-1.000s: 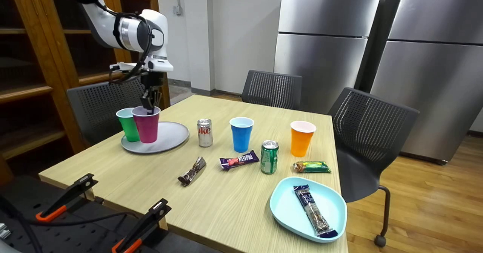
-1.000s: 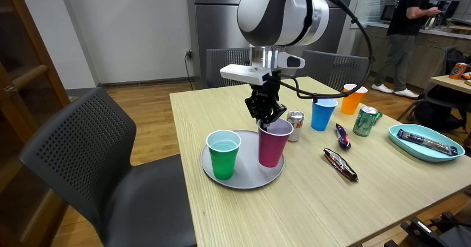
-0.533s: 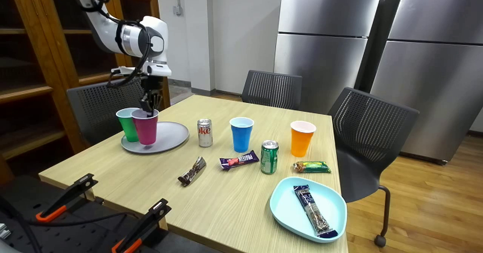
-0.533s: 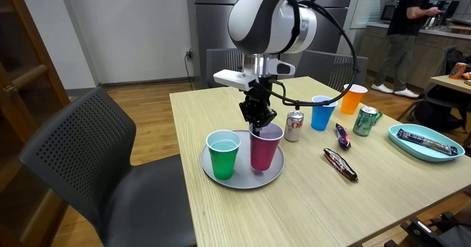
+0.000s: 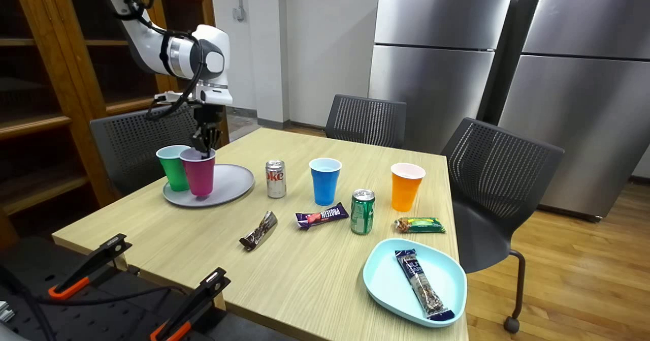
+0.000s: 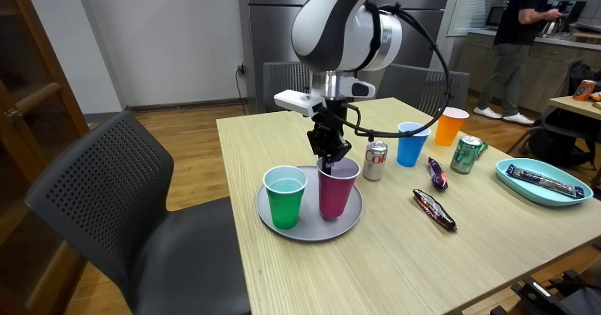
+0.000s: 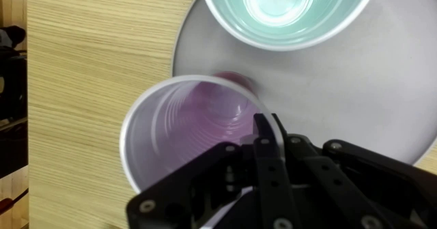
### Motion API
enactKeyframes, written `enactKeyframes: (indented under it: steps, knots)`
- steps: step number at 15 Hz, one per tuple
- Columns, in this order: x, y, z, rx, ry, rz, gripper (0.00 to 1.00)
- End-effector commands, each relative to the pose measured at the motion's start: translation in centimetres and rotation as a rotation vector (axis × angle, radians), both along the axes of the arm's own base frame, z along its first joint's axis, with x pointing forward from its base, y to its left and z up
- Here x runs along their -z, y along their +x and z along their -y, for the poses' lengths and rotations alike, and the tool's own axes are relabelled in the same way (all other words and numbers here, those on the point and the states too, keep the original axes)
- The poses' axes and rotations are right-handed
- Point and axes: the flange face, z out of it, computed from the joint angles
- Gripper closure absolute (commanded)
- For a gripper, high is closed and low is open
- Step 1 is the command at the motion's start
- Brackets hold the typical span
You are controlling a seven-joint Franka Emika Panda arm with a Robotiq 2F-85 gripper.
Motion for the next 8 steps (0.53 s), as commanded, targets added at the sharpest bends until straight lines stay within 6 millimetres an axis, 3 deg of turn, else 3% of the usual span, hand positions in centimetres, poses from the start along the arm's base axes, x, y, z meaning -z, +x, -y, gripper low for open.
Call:
enactKeyframes:
  steps: [1, 8]
  knots:
    - [0.2, 0.6, 0.0, 0.049, 0.002, -0.014, 1.00]
    - [1.5, 0.5, 0.5, 0.085, 0.002, -0.035, 1.00]
